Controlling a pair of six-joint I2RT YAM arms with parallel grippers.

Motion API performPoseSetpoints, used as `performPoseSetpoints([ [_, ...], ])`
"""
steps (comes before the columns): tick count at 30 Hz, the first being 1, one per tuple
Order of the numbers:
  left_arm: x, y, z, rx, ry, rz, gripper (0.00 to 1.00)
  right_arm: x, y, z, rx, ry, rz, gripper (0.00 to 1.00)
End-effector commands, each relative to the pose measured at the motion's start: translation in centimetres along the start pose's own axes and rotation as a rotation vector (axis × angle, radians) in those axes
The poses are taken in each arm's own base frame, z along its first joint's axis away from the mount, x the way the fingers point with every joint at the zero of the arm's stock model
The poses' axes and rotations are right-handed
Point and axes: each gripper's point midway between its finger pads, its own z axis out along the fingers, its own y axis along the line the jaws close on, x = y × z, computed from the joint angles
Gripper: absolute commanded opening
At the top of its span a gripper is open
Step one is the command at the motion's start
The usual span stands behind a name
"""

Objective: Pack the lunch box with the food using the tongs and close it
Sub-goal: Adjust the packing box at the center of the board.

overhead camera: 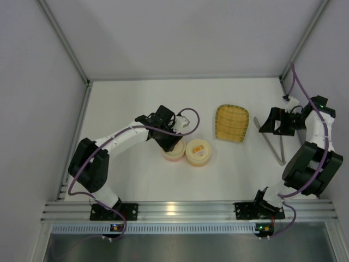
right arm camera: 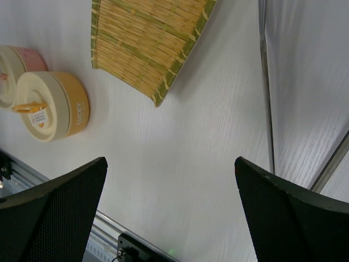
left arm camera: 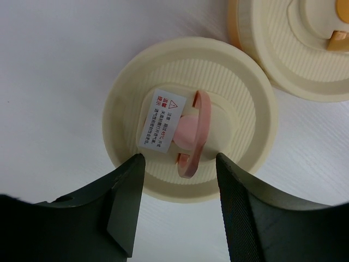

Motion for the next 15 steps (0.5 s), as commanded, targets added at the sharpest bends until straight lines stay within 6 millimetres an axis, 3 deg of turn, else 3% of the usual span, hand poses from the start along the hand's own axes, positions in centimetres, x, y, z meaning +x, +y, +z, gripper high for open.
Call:
performPoseSetpoints([
  [1, 5.8, -1.3, 3.0, 0.043, 0.188, -0.025, 0.58, -1.3, 0.7, -0.7, -0.011, -0.027, -0.052, 0.99],
  [9, 0.2, -0.2, -0.9, -0.008, 0.085, -0.015, 0.59, -1.8, 1.0, -0.9, -0.024, -0.037, -0.048, 0.99],
  [15, -5.1, 0.9, -5.1, -0.077, -0.062, -0.010, 0.60, -1.7, 1.3, -1.1, -0.023, -0.041, -0.060, 0.99],
])
